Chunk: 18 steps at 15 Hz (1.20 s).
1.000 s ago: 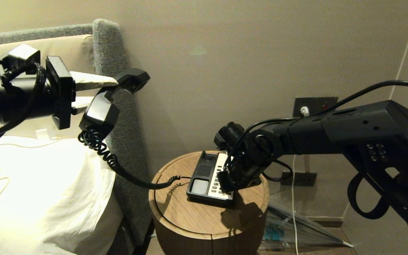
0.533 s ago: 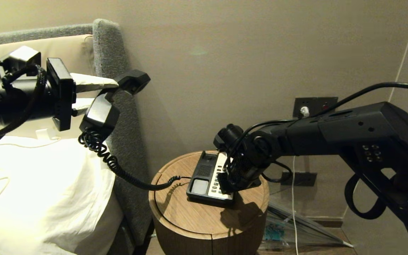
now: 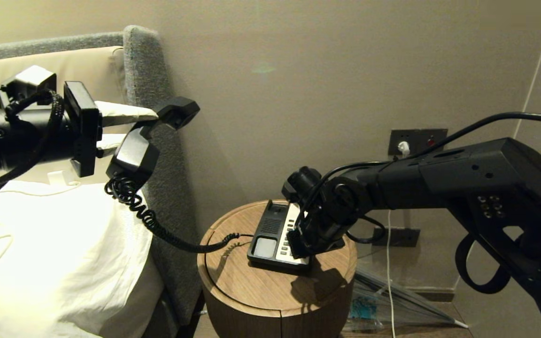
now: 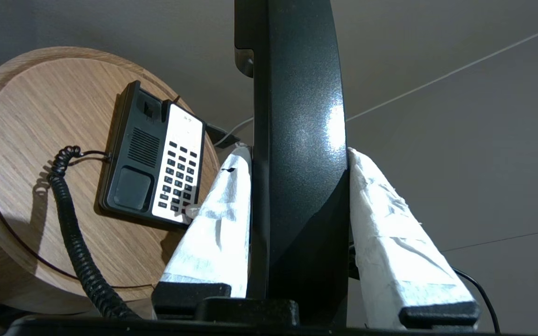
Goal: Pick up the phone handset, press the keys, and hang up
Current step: Dial the number, then put the handset back
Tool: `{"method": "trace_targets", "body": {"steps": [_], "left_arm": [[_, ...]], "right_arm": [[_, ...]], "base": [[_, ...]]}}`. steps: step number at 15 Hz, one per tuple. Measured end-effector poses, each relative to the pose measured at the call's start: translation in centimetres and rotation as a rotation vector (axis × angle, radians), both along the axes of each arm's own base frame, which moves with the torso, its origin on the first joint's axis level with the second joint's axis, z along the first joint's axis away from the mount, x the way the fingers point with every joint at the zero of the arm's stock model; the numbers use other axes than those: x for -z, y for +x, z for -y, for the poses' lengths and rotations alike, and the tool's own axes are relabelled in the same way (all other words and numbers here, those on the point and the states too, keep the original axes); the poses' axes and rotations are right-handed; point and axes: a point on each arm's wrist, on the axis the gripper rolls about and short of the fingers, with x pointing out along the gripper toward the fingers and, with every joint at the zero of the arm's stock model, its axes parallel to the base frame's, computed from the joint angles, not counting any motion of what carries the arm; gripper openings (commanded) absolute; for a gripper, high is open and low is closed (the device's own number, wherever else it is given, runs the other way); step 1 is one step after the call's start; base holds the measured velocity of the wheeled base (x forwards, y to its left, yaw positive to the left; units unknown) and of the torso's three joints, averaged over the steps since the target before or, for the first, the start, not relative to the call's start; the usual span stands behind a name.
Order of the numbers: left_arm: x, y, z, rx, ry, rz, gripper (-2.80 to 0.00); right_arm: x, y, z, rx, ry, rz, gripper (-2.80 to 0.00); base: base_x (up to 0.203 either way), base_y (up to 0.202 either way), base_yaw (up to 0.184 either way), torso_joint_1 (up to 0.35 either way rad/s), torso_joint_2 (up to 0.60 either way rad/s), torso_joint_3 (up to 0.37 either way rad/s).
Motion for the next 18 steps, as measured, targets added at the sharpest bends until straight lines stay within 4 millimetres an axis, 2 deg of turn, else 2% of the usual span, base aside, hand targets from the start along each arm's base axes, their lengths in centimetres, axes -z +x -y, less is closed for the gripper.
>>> {"method": "trace_targets", "body": {"steps": [5, 10, 14, 18], "left_arm": [[0.5, 0.0, 0.0, 0.002, 0.004, -0.014, -2.80], [1.3, 0.7, 0.9, 0.041, 0.036, -0.014, -2.80], [3.2, 2.2, 3.4, 0.152, 0.202, 0.037, -2.80], [7.0, 5.3, 6.6, 0.218, 0.493, 0.095, -2.80]], "right_arm": [[-1.0, 0.0, 0.1, 0.002, 0.013, 0.017, -2.80], [-4.5, -0.5, 0.5, 0.022, 0.075, 0.083, -2.80], [-10.0, -0.6, 1.7, 0.118, 0.203, 0.188, -2.80], [-16.9, -1.1, 5.2, 0.312, 0.321, 0.372, -2.80]], "base": [[0.000, 0.000, 0.000, 0.000, 0.00, 0.000], [0.000, 0.000, 0.000, 0.000, 0.00, 0.000], [0.000, 0.000, 0.000, 0.000, 0.00, 0.000], [0.000, 0.000, 0.000, 0.000, 0.00, 0.000]]}}
